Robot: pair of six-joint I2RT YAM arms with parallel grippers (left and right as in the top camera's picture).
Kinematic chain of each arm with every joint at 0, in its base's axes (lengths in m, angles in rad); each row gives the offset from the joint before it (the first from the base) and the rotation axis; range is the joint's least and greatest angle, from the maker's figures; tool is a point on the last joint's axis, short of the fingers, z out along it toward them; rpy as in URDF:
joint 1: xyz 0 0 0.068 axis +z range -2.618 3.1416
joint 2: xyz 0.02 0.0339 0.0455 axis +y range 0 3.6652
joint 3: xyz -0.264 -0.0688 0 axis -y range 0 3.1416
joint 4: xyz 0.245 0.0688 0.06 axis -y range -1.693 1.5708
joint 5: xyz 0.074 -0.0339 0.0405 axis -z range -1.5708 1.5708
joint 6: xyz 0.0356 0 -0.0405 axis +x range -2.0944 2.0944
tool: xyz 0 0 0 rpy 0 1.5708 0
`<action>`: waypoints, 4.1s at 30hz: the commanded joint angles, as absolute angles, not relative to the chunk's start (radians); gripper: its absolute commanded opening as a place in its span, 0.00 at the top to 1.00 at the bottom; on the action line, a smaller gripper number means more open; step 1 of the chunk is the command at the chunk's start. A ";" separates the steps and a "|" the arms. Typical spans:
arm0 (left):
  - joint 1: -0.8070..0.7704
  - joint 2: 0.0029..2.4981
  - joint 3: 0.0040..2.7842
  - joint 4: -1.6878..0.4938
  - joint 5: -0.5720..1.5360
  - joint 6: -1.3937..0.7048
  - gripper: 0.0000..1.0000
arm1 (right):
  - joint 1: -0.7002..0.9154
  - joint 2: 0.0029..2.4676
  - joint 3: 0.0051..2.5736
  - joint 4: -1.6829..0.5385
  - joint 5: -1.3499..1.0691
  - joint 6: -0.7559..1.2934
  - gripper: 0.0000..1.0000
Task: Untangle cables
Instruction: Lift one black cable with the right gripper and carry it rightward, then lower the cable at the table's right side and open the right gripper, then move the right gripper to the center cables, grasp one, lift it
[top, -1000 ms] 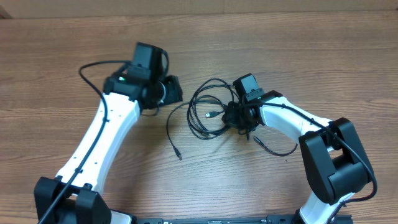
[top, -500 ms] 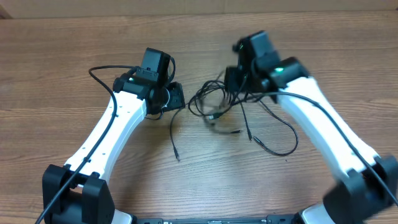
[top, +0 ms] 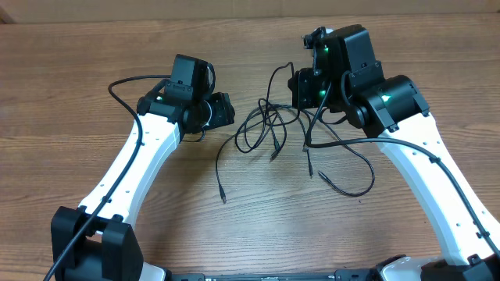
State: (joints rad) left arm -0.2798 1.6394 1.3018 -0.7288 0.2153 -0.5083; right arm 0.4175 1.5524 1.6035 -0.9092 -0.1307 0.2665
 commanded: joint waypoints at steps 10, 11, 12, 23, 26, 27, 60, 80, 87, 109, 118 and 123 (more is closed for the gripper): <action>-0.275 1.647 1.297 -0.740 0.241 -0.493 0.40 | 0.188 1.518 1.906 -0.903 0.269 0.252 0.96; -0.275 1.647 1.297 -0.740 0.237 -0.493 0.41 | 0.159 1.518 1.936 -0.905 0.269 0.253 0.96; -0.275 1.647 1.297 -0.740 0.237 -0.493 0.40 | 0.124 1.518 1.966 -0.906 0.269 0.253 0.96; -0.275 1.647 1.297 -0.747 0.234 -0.493 0.40 | -0.175 1.518 2.024 -0.918 0.226 0.283 0.96; -0.275 1.647 1.297 -0.746 0.226 -0.493 0.41 | -0.210 1.514 2.025 -0.865 0.098 0.279 0.96; -0.275 1.647 1.297 -0.746 0.226 -0.493 0.41 | -0.219 1.510 2.025 -0.841 0.026 0.280 0.96; -0.275 1.647 1.297 -0.743 0.226 -0.493 0.44 | -0.187 1.507 2.025 -0.026 -0.561 0.759 0.96; -0.275 1.647 1.297 -0.751 0.226 -0.493 0.44 | -0.422 1.636 2.022 -0.800 0.103 0.306 0.96; -0.275 1.648 1.297 -0.751 0.224 -0.493 0.44 | -0.514 1.675 2.022 -0.900 0.239 0.306 0.96; -0.107 1.643 1.338 -0.944 0.011 -0.467 0.22 | -0.383 1.764 2.022 -1.221 -0.402 0.070 0.14; -0.004 1.634 1.340 -0.976 0.043 -0.467 0.16 | -0.153 1.819 1.948 -1.362 -0.353 0.040 0.12; -0.007 1.634 1.340 -0.975 0.045 -0.467 0.15 | -0.041 1.843 1.794 -1.300 -0.350 0.095 0.12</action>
State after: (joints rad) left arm -0.0067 1.6394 1.3136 -0.9737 0.0399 -0.4862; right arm -0.0887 1.8156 1.8652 -1.3209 -0.3546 0.0700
